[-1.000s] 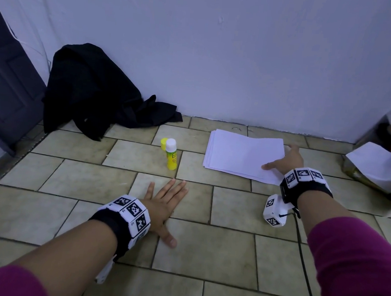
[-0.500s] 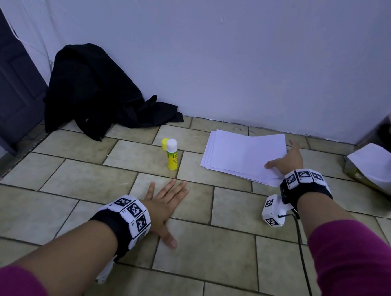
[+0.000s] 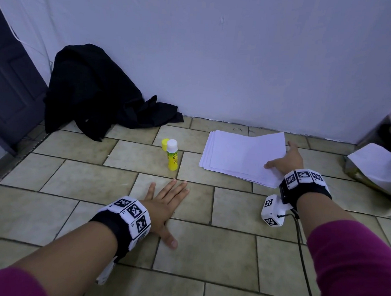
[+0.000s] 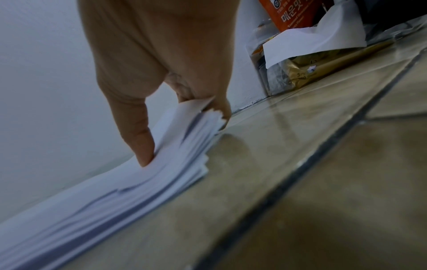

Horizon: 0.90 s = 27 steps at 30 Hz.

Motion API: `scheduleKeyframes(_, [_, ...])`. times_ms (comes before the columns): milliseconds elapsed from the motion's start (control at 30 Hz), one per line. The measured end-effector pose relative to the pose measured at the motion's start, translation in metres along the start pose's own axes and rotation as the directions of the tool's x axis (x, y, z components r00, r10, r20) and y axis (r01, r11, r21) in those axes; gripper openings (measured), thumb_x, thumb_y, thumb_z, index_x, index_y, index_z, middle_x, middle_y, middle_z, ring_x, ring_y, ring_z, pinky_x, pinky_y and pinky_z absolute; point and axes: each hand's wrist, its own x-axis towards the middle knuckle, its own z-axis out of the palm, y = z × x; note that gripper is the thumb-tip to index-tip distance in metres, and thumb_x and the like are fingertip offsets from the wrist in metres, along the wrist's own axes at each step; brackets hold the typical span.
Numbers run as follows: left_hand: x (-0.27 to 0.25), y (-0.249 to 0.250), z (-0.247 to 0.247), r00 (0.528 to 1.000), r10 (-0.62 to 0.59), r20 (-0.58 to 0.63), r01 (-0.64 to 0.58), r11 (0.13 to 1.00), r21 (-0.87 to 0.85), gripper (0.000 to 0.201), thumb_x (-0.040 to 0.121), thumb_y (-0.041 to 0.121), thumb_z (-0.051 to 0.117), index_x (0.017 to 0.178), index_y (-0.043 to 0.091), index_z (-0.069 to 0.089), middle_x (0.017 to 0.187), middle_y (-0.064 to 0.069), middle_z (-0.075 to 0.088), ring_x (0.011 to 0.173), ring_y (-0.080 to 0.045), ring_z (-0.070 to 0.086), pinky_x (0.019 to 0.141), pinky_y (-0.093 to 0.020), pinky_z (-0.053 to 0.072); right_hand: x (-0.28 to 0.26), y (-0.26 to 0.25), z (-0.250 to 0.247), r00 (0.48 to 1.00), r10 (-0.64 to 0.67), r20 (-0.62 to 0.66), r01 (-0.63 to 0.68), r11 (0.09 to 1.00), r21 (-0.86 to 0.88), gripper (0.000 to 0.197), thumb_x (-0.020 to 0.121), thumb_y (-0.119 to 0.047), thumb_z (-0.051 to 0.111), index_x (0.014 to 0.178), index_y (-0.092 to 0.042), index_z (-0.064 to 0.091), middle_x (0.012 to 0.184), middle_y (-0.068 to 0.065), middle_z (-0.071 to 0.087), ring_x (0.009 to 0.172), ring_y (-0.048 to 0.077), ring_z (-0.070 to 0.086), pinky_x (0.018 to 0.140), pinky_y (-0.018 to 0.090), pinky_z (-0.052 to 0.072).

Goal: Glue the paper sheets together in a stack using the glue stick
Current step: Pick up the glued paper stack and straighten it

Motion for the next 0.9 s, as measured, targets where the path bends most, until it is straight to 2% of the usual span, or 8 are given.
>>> scheduleKeyframes(367, [0.0,0.0,0.002,1.0,0.001,-0.022,-0.001,1.0,0.007,0.137,0.065,0.065,0.074,0.147,0.022,-0.027,0.151,0.008,-0.038,0.13,-0.009,-0.042,0.107,-0.057,-0.021,-0.006,-0.002,0.0,0.99,-0.134,-0.054,0.139,0.984,0.108,0.098,0.064,0.006,0.079,0.144,-0.019,0.028,0.14,0.013,0.043,0.118,0.028,0.049,0.091,0.031,0.039])
scheduleKeyframes(433, [0.001,-0.001,0.002,1.0,-0.001,-0.022,0.001,1.0,0.009,0.138,0.064,0.065,0.074,0.147,0.023,-0.027,0.151,0.008,-0.038,0.131,-0.009,-0.042,0.107,-0.057,-0.021,-0.007,0.001,0.001,0.984,-0.155,-0.089,0.167,0.975,0.149,0.084,0.065,0.004,0.078,0.136,-0.019,0.039,0.135,0.014,0.044,0.104,0.025,0.049,0.084,0.026,0.036])
scheduleKeyframes(500, [0.001,-0.001,0.002,1.0,-0.004,-0.021,0.004,1.0,0.012,0.138,0.064,0.066,0.074,0.147,0.022,-0.028,0.151,0.008,-0.038,0.134,-0.012,-0.04,0.107,-0.057,-0.021,-0.007,0.003,0.0,0.982,-0.164,-0.09,0.177,0.97,0.168,0.063,0.069,0.001,0.075,0.125,-0.019,0.054,0.132,0.013,0.048,0.108,0.024,0.05,0.085,0.024,0.036])
scheduleKeyframes(567, [0.001,0.0,0.001,1.0,-0.005,-0.021,0.005,1.0,0.014,0.138,0.064,0.066,0.074,0.147,0.022,-0.027,0.151,0.008,-0.038,0.136,-0.014,-0.039,0.107,-0.057,-0.021,-0.006,0.003,-0.002,0.989,-0.144,-0.035,0.148,0.961,0.235,0.048,0.07,0.001,0.073,0.112,-0.021,0.066,0.129,0.009,0.055,0.115,0.023,0.052,0.09,0.026,0.04])
scheduleKeyframes(667, [0.0,0.0,0.001,1.0,-0.006,-0.021,0.006,1.0,0.01,0.138,0.064,0.065,0.074,0.147,0.022,-0.027,0.152,0.008,-0.037,0.136,-0.014,-0.039,0.107,-0.057,-0.021,-0.003,0.004,-0.007,0.99,-0.05,0.132,0.001,0.938,0.347,0.037,0.071,0.004,0.073,0.096,-0.024,0.073,0.117,0.007,0.066,0.101,0.021,0.06,0.096,0.028,0.046])
scheduleKeyframes(800, [0.001,0.0,0.001,1.0,-0.007,-0.02,0.007,1.0,0.014,0.138,0.064,0.065,0.074,0.147,0.022,-0.027,0.152,0.008,-0.037,0.136,-0.014,-0.038,0.107,-0.058,-0.02,0.006,0.009,-0.015,0.937,0.028,0.347,-0.12,0.962,0.246,0.032,0.075,0.005,0.072,0.079,-0.026,0.076,0.117,0.011,0.067,0.097,0.028,0.063,0.102,0.041,0.047])
scheduleKeyframes(867, [0.001,0.0,0.001,1.0,-0.005,-0.019,0.006,1.0,0.015,0.138,0.064,0.065,0.074,0.148,0.022,-0.026,0.152,0.008,-0.037,0.137,-0.015,-0.038,0.107,-0.057,-0.02,0.007,0.01,-0.016,0.928,0.045,0.369,-0.126,0.972,0.199,0.029,0.079,0.005,0.068,0.085,-0.023,0.076,0.117,0.011,0.065,0.09,0.026,0.062,0.093,0.031,0.052])
scheduleKeyframes(900, [0.001,0.001,0.001,1.0,-0.004,-0.018,0.005,1.0,0.016,0.137,0.064,0.065,0.074,0.148,0.022,-0.026,0.152,0.008,-0.037,0.137,-0.015,-0.038,0.108,-0.057,-0.02,0.004,0.008,-0.017,0.923,0.04,0.382,-0.119,0.976,0.183,0.027,0.082,0.005,0.066,0.095,-0.018,0.075,0.116,0.01,0.065,0.084,0.023,0.061,0.078,0.022,0.054])
